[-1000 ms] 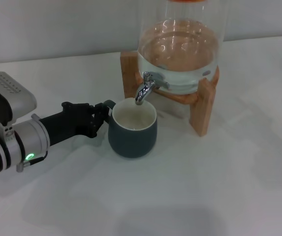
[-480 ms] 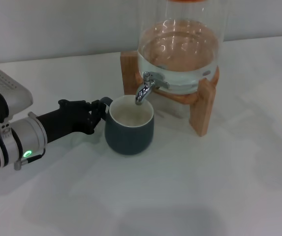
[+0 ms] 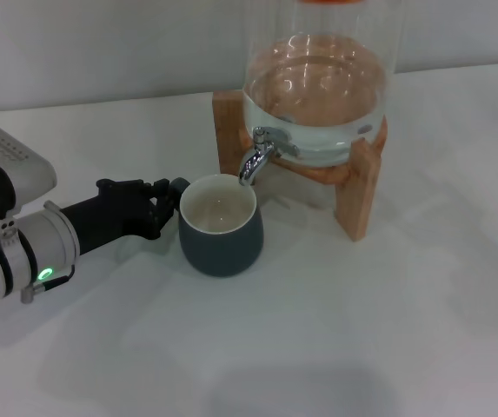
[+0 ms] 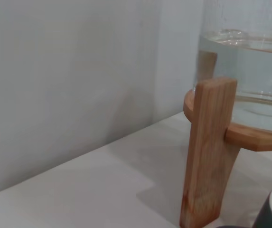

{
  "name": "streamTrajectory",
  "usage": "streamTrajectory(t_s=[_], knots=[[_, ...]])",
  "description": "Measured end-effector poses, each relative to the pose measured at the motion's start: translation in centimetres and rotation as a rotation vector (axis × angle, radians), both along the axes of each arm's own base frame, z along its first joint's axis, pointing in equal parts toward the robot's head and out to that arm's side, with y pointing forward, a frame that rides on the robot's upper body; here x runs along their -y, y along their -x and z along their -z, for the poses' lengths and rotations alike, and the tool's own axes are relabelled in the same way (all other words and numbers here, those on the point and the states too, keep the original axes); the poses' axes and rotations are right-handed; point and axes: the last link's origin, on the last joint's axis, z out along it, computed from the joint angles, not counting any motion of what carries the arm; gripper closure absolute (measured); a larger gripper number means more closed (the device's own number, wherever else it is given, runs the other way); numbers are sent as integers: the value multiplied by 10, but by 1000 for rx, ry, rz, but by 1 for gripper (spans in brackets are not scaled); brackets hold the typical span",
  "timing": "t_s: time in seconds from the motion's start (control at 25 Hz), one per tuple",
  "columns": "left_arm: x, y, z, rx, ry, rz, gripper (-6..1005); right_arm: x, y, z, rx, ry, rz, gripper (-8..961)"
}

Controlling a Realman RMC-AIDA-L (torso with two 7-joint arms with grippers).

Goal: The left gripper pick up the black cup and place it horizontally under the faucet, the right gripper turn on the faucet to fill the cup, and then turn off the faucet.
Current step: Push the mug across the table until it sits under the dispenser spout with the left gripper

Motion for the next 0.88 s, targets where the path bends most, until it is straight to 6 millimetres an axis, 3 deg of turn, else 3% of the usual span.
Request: streamTrajectory(t_s=[0.4,0.88], knots=[[7,2,6,-17,36,14,747,2,-1,0,0,0,5,200],[14,10,-1,4,13,-1,679,5,-1,-1,-7,-7,-3,200]])
